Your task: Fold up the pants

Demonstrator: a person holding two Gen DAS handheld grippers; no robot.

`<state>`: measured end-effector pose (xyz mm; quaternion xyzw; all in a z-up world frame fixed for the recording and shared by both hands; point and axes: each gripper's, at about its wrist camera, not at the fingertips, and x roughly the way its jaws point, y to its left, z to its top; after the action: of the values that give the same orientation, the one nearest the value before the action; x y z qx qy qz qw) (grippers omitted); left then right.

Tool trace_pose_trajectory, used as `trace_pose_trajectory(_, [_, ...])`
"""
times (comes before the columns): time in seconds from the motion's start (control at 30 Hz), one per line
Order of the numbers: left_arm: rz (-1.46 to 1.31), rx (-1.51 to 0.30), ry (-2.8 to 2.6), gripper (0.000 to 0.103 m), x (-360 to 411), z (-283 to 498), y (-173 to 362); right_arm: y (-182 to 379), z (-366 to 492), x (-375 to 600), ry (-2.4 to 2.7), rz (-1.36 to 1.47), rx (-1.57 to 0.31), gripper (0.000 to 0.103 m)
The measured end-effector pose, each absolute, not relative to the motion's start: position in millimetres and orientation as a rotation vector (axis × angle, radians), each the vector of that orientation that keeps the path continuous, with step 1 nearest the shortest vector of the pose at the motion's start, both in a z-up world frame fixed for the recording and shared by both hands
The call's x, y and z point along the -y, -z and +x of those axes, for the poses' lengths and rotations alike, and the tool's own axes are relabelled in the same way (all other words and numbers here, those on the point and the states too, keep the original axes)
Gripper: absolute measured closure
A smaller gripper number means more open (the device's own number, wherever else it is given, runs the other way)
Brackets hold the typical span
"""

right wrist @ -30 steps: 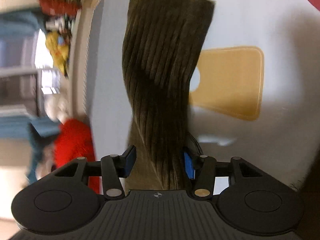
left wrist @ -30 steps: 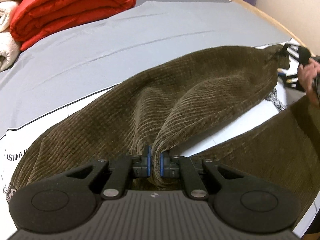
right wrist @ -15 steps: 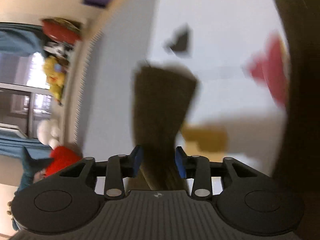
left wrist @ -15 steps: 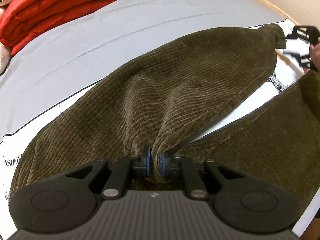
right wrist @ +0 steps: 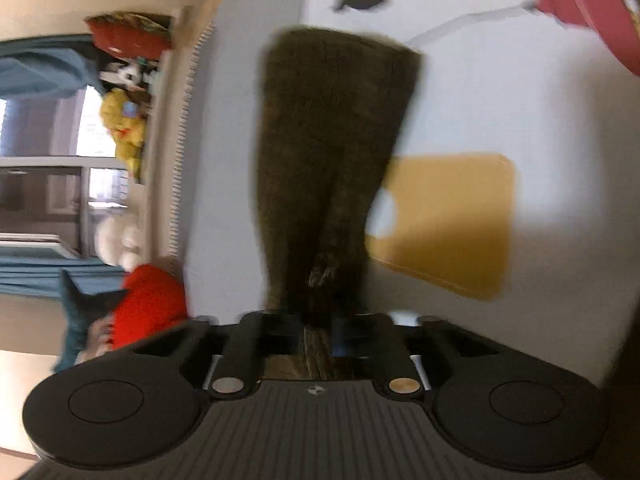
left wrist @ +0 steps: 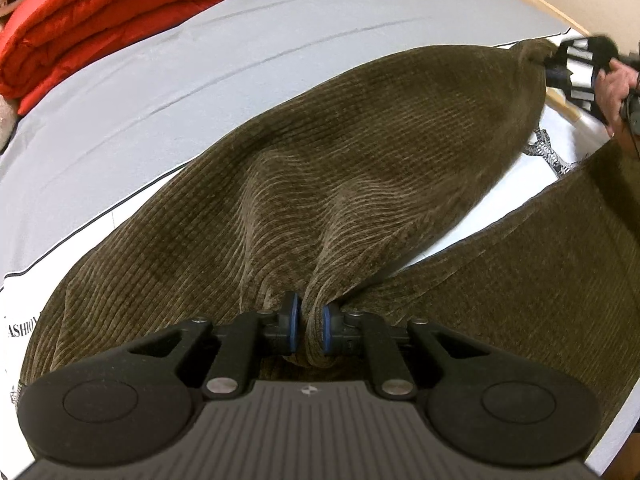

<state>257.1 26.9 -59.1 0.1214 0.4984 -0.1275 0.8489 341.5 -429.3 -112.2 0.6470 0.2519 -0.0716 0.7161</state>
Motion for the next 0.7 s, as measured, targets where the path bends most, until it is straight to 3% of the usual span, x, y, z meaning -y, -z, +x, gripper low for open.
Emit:
trace_pose_trajectory(0.2, [0.275,-1.066,0.348,0.090,-19,254,62,7,322,436,0.128,1.091,-0.309,0.101])
trace_pose_trajectory(0.3, [0.322,-1.100,0.363,0.090,-15,252,69,2,308,427,0.383,0.879,-0.517,0.101])
trace_pose_trajectory(0.4, [0.336,-1.124,0.387,0.089,-14,249,71,45,290,441,0.590,0.956,-0.767,0.100])
trace_pose_trajectory(0.47, [0.347,-1.126,0.400,0.085,-11,247,69,60,278,454,0.670,1.041,-0.774,0.100])
trace_pose_trajectory(0.53, [0.331,-1.120,0.407,0.073,-13,246,65,62,273,465,0.667,1.073,-0.720,0.095])
trace_pose_trajectory(0.57, [0.311,-1.114,0.417,0.063,-13,246,62,63,274,474,0.639,1.096,-0.687,0.094])
trace_pose_trajectory(0.63, [0.236,-1.078,0.454,0.053,-20,246,51,67,283,486,0.594,1.128,-0.656,0.059])
trace_pose_trajectory(0.7, [0.147,-1.041,0.467,0.045,-26,249,40,80,290,502,0.572,1.163,-0.659,0.054])
